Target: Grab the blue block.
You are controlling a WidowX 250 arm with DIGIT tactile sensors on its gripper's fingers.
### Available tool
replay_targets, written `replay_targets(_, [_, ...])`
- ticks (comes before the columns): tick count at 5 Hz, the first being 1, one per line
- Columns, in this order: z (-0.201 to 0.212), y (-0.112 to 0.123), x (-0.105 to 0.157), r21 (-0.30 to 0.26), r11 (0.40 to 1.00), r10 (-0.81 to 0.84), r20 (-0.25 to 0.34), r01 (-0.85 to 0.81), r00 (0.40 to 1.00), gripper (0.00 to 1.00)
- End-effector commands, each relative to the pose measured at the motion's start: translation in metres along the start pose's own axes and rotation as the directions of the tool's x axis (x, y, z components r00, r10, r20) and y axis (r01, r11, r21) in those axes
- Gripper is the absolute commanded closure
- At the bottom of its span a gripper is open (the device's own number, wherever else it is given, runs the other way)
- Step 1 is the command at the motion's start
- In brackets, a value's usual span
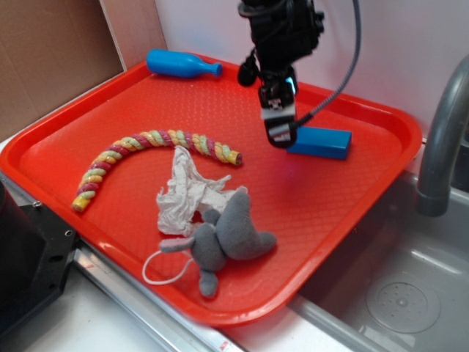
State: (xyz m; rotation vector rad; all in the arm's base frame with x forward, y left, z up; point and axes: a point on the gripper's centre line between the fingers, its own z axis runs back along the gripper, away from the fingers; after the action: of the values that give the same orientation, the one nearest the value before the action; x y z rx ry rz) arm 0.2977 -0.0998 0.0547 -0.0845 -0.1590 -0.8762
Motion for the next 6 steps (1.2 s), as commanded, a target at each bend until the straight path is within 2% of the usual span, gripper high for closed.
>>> replay_targets(1, [-0.02,0.009,0.023,0.04,0.998,-0.044,-0.001,0.044,0.999,0.0])
replay_targets(2, [-0.029,0.014,0.03,0.042,0.997,-0.06,-0.028,0.062,0.998,0.0])
replay_targets(3, [-0.026,0.007,0.027,0.056,0.995,-0.078,-0.012,0.078,0.997,1.0])
replay_targets(4, [-0.014,-0.003,0.018,0.086,0.993,-0.083,0.013,0.082,0.996,1.0])
replay_targets(5, [0.006,-0.016,-0.016,0.146,0.989,0.001,0.046,-0.008,0.999,1.0])
replay_targets(6, [0.056,-0.021,-0.055,0.202,0.961,0.183,0.047,-0.189,0.982,1.0])
